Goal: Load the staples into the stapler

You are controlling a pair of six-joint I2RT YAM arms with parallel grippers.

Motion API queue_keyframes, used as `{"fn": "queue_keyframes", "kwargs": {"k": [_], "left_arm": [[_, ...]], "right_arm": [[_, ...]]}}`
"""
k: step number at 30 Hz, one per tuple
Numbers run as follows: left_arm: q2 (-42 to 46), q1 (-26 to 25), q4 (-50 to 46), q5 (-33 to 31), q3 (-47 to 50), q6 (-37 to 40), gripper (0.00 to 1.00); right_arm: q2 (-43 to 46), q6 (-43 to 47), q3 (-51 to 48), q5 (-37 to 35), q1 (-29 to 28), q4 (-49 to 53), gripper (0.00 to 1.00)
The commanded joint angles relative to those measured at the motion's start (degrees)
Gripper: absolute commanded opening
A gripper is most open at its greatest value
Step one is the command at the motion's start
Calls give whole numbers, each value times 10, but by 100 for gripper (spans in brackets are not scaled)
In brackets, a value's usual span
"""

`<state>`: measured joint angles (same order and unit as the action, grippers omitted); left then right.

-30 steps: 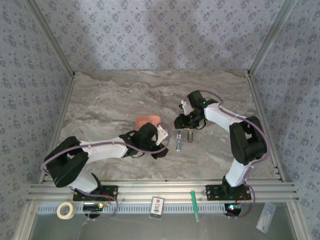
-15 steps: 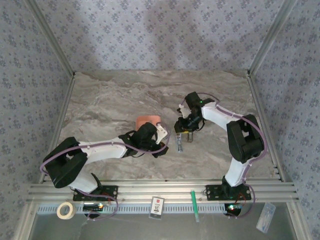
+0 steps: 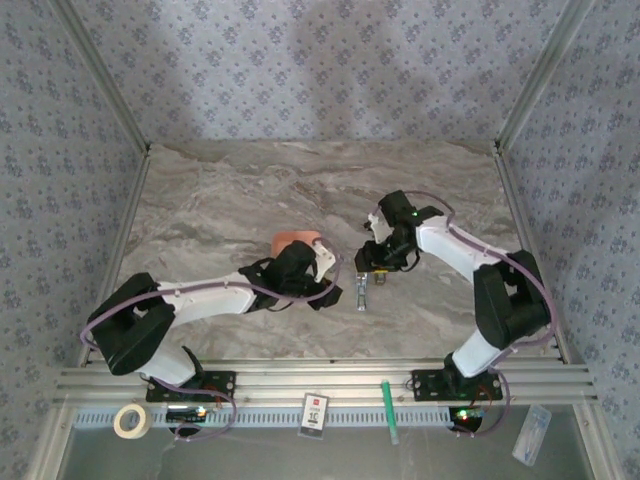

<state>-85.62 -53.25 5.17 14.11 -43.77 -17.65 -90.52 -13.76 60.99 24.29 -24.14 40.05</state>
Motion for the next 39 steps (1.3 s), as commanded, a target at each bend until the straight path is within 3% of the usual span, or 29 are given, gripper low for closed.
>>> {"fn": "queue_keyframes", "kwargs": {"k": [1, 4, 7, 14, 19, 30, 39], "left_arm": [[-16, 17, 10, 9, -44, -24, 44], [-36, 36, 13, 33, -75, -41, 55], [-71, 55, 5, 70, -117, -45, 60], [-174, 73, -26, 159, -217, -18, 63], [-234, 75, -38, 211, -265, -10, 65], [-319, 78, -52, 296, -331, 14, 63], [-326, 78, -95, 320, -336, 49, 59]], "right_arm": [[62, -52, -26, -25, 4, -5, 46], [121, -109, -74, -23, 6, -27, 46], [172, -191, -136, -11, 0, -78, 45], [251, -397, -273, -22, -59, -202, 41], [257, -485, -331, -41, -87, -263, 41], [250, -544, -395, -47, -92, -351, 38], [213, -544, -396, -39, -91, -385, 37]]}}
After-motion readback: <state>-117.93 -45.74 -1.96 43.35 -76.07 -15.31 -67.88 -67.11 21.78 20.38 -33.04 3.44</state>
